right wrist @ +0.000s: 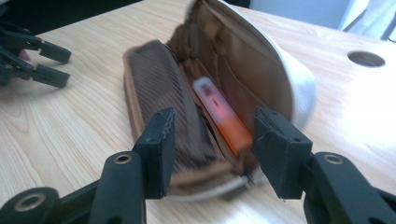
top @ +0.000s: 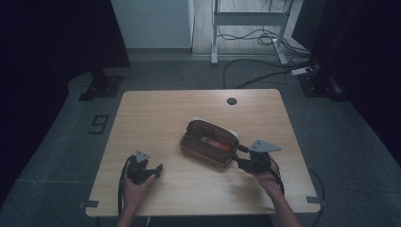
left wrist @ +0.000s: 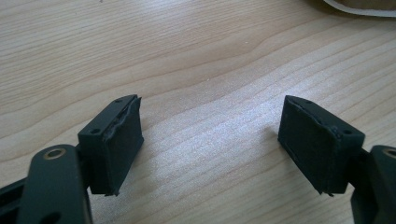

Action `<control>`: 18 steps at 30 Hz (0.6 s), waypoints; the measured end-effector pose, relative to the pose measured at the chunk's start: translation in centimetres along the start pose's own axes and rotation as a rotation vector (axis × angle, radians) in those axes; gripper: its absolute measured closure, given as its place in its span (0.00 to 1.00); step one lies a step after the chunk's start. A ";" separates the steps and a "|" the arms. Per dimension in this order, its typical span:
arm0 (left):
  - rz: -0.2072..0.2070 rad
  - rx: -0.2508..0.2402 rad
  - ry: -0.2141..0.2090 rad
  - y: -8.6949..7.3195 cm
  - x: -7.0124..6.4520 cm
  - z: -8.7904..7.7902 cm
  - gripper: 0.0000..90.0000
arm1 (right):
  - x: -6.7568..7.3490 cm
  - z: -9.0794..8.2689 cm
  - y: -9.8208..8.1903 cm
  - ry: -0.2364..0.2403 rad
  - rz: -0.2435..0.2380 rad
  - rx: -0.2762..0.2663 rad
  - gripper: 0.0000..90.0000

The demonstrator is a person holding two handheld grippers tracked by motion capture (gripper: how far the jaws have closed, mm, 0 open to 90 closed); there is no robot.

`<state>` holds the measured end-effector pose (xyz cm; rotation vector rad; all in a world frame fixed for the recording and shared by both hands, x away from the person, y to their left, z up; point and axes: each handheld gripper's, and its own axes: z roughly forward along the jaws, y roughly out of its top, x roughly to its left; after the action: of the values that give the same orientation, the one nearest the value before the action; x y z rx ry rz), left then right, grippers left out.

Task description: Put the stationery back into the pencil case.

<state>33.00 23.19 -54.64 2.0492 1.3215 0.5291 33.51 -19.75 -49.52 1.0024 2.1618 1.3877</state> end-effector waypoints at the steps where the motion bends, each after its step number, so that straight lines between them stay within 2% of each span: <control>1: -0.001 0.000 0.000 0.0 0.0 0.0 0.24 | -0.4 -0.4 -0.7 -0.009 0.010 0.005 0.53; 9: 0.000 0.000 0.000 0.0 0.0 0.0 0.24 | -1.8 -1.8 -3.1 -0.048 0.059 0.026 0.53; 10: 0.000 0.000 0.000 0.0 0.0 0.0 0.24 | -2.4 -2.1 -3.9 -0.064 0.071 0.036 0.52; 18: 0.000 0.000 0.000 0.0 0.0 0.0 0.24 | -3.8 -3.2 -6.1 -0.114 0.116 0.065 0.51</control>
<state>33.00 23.19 -54.64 2.0489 1.3218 0.5289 31.78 -26.08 -53.80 1.2179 2.1065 1.2839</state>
